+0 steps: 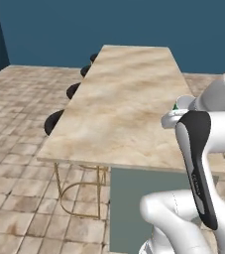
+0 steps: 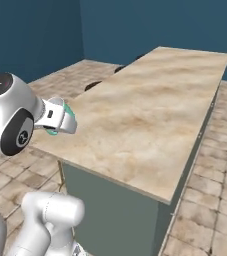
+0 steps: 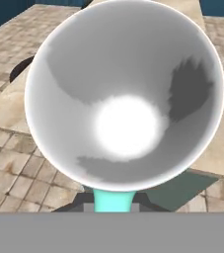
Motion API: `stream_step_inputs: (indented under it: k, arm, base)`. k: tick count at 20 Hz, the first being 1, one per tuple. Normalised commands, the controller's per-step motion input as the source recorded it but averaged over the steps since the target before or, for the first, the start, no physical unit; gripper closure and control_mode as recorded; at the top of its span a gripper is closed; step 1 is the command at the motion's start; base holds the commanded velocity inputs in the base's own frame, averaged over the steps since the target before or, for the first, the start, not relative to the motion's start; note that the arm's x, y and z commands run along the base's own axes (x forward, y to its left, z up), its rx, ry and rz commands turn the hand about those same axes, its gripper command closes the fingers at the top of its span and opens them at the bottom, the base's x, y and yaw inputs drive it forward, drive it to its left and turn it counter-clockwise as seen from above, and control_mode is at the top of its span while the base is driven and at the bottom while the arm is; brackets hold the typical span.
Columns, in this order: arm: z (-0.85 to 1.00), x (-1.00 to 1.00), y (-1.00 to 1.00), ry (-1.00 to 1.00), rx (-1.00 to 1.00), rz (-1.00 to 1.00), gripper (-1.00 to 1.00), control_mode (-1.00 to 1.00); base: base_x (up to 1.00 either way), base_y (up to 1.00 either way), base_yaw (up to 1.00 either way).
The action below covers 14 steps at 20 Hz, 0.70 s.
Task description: Clear the mugs and bowl far away from the sink.
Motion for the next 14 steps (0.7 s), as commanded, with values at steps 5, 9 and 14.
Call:
stream_step_inputs:
  k: [5, 9, 14]
  arm:
    - [0.00, 0.00, 0.00, 0.00, 0.00, 0.00, 1.00, 1.00]
    - [0.00, 0.00, 0.00, 0.00, 0.00, 0.00, 1.00, 1.00]
    - [0.00, 0.00, 0.00, 0.00, 0.00, 0.00, 1.00, 1.00]
  base:
    - [1.00, 0.06, -0.24]
    - [1.00, 0.19, -0.27]
    - [1.00, 0.15, -0.29]
